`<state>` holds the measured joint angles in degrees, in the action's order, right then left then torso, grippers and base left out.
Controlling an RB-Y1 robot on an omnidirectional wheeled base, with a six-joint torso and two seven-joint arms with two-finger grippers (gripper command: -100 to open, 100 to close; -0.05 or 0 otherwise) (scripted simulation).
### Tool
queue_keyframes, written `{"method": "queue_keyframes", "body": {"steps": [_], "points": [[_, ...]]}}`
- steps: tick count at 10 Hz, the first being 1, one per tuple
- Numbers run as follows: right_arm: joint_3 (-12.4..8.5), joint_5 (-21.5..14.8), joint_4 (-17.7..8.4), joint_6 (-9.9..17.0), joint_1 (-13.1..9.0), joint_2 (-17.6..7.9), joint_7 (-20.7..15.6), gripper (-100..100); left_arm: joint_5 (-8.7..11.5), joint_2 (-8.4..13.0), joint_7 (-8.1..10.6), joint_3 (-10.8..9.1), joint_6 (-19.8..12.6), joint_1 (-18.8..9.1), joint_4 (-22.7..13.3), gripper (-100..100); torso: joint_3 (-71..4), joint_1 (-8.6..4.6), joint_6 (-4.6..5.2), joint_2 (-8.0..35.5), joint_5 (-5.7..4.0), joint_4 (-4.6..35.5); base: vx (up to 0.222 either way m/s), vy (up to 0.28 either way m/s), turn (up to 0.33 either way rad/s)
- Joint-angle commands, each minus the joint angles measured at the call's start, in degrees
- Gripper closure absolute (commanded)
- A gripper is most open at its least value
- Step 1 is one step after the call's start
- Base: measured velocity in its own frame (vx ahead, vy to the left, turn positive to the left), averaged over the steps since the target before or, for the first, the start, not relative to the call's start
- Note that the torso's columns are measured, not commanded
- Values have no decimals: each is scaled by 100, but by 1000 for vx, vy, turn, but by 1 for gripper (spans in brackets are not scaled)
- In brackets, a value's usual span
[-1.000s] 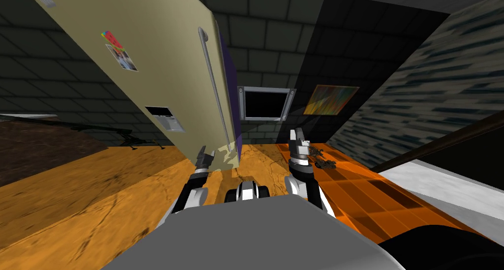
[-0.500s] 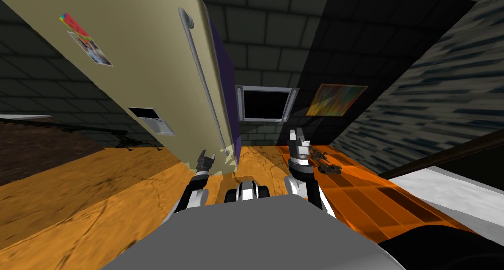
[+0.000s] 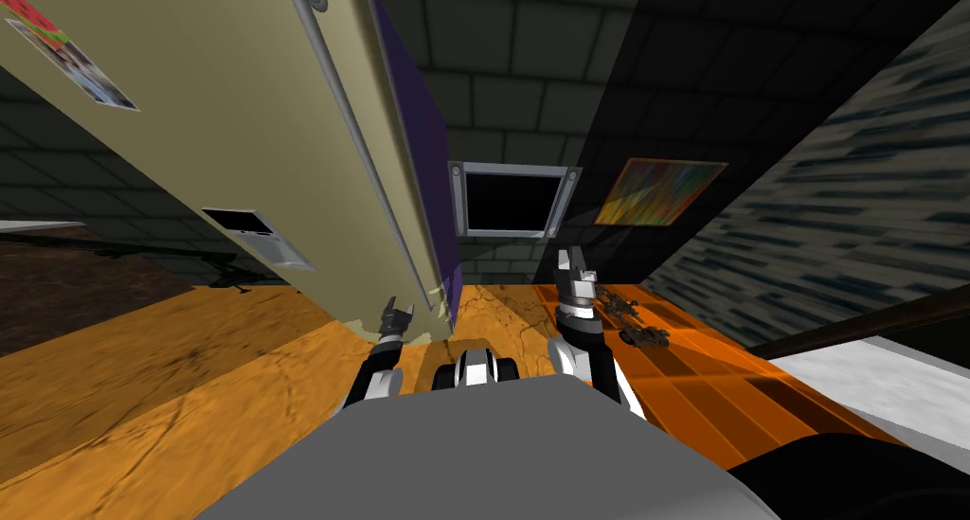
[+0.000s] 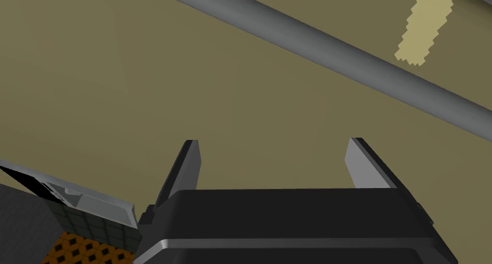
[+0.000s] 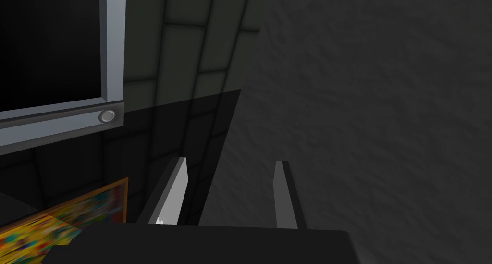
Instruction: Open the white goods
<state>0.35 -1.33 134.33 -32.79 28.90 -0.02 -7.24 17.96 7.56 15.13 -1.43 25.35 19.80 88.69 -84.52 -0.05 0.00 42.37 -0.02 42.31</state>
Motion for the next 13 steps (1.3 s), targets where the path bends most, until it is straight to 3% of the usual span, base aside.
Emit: {"method": "queue_keyframes", "body": {"steps": [1,6,7,8,13], "points": [[0,0,0,0,0,0,0,0,78,-280,61,-34,-22,-25,-234,-100,-1,7,0,-2,2,0,113,-62,14],[0,0,0,0,-1,-1,0,0,158,-1005,136,-70,-11,-73,-521,-100,-1,11,0,-1,3,0,67,-31,9],[0,0,0,0,-1,-1,0,0,156,-927,134,-73,-29,-69,-482,-100,0,8,0,1,3,0,14,-6,0],[0,0,0,0,-1,-1,0,0,193,-917,97,-133,21,-355,-769,-100,2,10,0,3,2,1,-37,6,54],[-1,0,-1,1,-2,-1,0,0,266,-868,29,-253,128,-1199,-1564,-100,-5,7,-1,-8,2,-3,-63,7,40]]}}
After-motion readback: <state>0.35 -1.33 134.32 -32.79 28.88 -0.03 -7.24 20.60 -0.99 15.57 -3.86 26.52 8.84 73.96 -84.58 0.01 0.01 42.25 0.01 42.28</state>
